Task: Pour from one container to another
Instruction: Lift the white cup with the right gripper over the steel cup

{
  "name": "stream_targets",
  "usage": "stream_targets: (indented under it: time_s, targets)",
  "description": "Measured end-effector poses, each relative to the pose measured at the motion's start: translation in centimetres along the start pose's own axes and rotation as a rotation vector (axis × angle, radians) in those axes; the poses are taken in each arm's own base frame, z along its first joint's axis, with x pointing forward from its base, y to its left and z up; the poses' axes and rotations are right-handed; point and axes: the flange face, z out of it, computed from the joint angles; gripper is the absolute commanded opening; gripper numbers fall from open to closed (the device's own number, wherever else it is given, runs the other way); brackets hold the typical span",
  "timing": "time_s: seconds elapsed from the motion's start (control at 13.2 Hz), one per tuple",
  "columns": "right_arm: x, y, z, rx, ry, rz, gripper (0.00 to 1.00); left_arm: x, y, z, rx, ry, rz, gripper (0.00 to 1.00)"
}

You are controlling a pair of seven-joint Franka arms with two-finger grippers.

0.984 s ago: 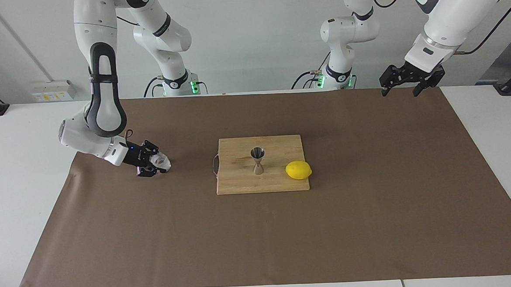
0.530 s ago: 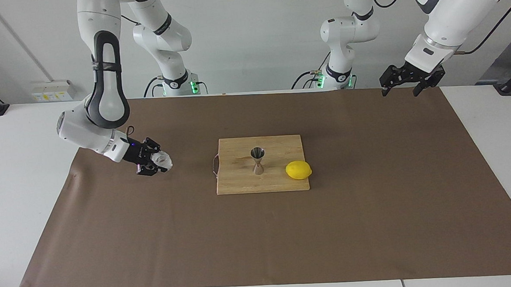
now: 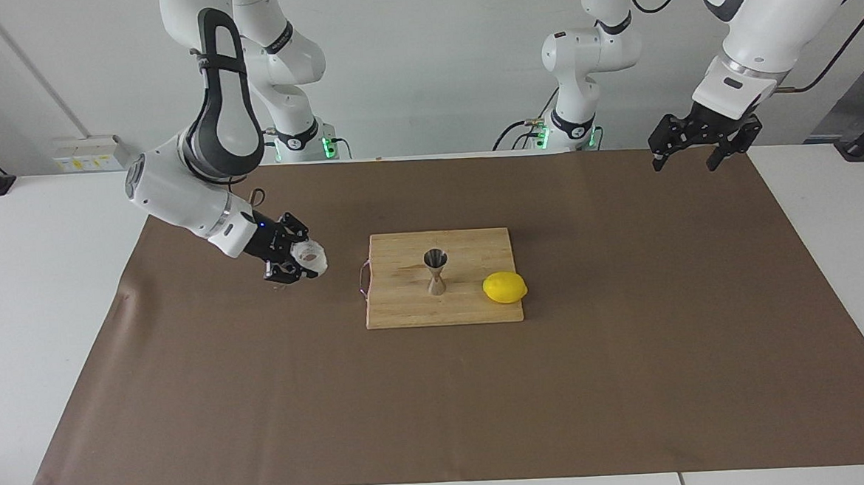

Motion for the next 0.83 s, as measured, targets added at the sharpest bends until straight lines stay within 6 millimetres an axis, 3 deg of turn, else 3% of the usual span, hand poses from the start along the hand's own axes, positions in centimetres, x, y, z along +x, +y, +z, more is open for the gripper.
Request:
stream_targets:
  time_s: [0.38,0.83]
  targets:
    - [9.8,-0.9,3.3,-0.04,-0.124,0.066,0.04,0.1,-0.5,0.0,0.002,0.009,-0.009,1.0]
    - [19.2,-3.1,6.3,-0.137,-0.34,0.105,0.02,0.1,-0.5,0.1,0.002,0.007,-0.01,1.0]
